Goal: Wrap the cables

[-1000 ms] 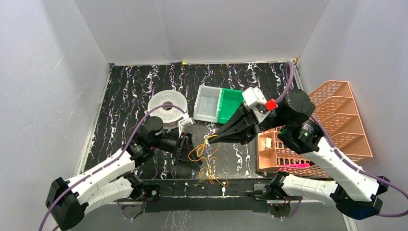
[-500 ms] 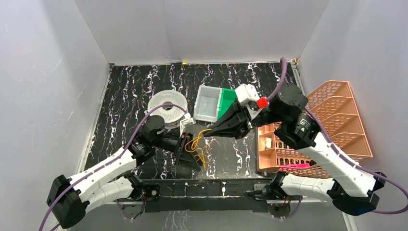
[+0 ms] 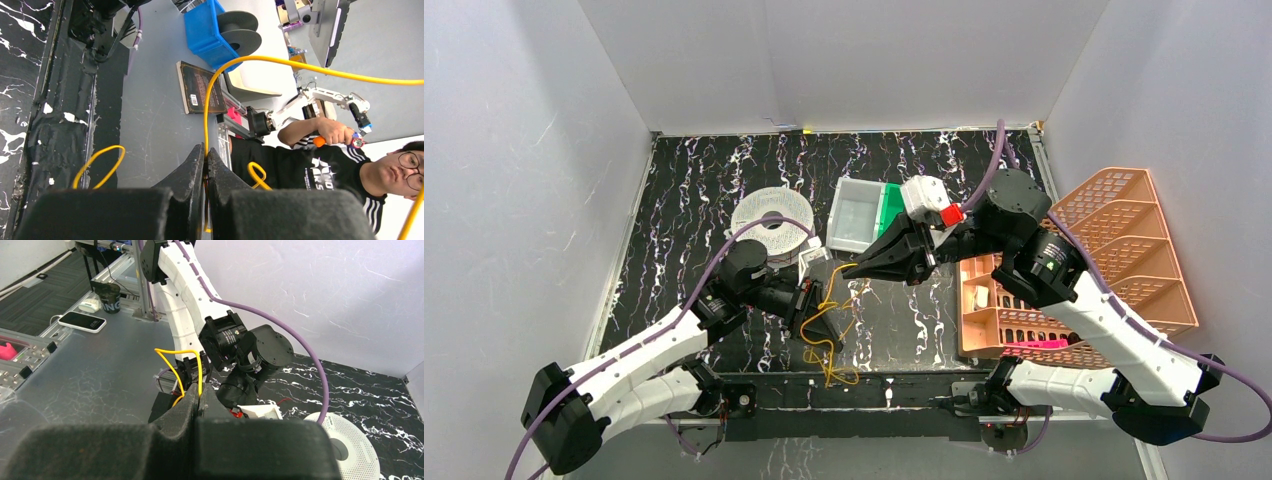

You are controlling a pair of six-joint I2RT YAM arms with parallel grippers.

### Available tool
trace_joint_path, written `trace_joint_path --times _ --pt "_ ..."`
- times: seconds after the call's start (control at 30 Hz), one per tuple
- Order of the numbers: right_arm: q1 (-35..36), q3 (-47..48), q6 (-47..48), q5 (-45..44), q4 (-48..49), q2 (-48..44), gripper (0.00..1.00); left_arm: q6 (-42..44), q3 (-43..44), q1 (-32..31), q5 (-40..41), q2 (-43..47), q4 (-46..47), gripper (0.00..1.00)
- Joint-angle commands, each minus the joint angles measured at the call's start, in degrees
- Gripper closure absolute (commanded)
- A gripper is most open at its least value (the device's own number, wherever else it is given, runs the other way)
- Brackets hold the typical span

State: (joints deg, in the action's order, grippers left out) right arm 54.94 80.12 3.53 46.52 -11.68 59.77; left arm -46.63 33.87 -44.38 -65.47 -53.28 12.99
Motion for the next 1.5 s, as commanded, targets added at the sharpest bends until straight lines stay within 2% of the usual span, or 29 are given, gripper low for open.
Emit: trace_joint_path --times 0.0,0.2,0.33,0.43,0.47,0.5,0.57,0.63,0.7,0.83,0.93,1.03,1.13,1.23,1.37,1.47 --pt "0.34 1.71 0.97 -1.46 0.75 -0.36 1.00 1.37 1.84 -0.18 -1.91 -0.17 -0.90 1.00" --pt "0.34 -2.21 0.46 -5.95 0.14 -3.61 1.00 6.46 3.83 -0.18 1.15 0.58 -8.16 1.00" --pt "0.33 -6.95 -1.06 -13.26 -0.17 -8.31 1.00 12.83 7.56 -0.11 8.39 0.47 -18.89 1.00" --pt "0.32 -12.43 -2.94 -19.16 0.90 -13.51 1.00 14.89 9.95 -0.18 13.89 0.36 -22.97 1.00" --pt "0.28 -14.14 -3.45 -21.33 1.20 -15.41 0.97 15.40 10.66 -0.14 14.94 0.37 -23.85 1.00" --pt "0.34 -20.07 -5.94 -26.90 2.60 -20.63 0.73 17.35 12.78 -0.18 20.76 0.23 -27.37 1.00" --pt "0.35 -23.76 -8.34 -29.92 3.41 -23.63 0.49 18.67 14.55 -0.18 25.11 -0.03 -29.76 1.00" --pt "0.33 -27.11 -10.33 -32.68 3.70 -26.13 0.32 20.02 16.25 -0.18 29.19 -0.51 -31.88 1.00" --pt "0.34 -29.42 -11.47 -34.62 2.97 -27.84 0.23 21.57 18.26 -0.18 33.40 -1.16 -34.24 1.00" --pt "0.35 -30.72 -12.89 -36.30 0.29 -28.99 0.19 24.07 21.32 -0.16 40.60 -1.83 -37.97 1.00" --pt "0.30 -30.34 -13.17 -32.58 -0.77 -27.84 0.14 26.23 23.45 -0.13 44.69 -2.33 -40.67 1.00" --pt "0.34 -26.99 -10.42 -28.79 -5.78 -24.94 0.13 28.41 25.92 -0.16 49.97 -2.89 -43.97 1.00" --pt "0.35 -24.14 -8.66 -35.71 -10.98 -22.42 0.12 29.86 28.11 -0.18 54.59 -2.55 -46.56 1.00" --pt "0.32 -23.99 -7.21 -37.37 -12.60 -21.62 0.10 30.99 29.98 -0.16 58.91 -1.83 -47.87 1.00" --pt "0.26 -23.64 -6.30 -36.71 -12.07 -21.23 0.09 32.64 32.25 -0.14 61.07 -1.77 -49.46 1.00" --pt "0.35 -24.64 -6.64 -32.34 -7.58 -20.43 0.08 33.39 33.28 -0.18 59.49 -2.27 -50.32 1.00"
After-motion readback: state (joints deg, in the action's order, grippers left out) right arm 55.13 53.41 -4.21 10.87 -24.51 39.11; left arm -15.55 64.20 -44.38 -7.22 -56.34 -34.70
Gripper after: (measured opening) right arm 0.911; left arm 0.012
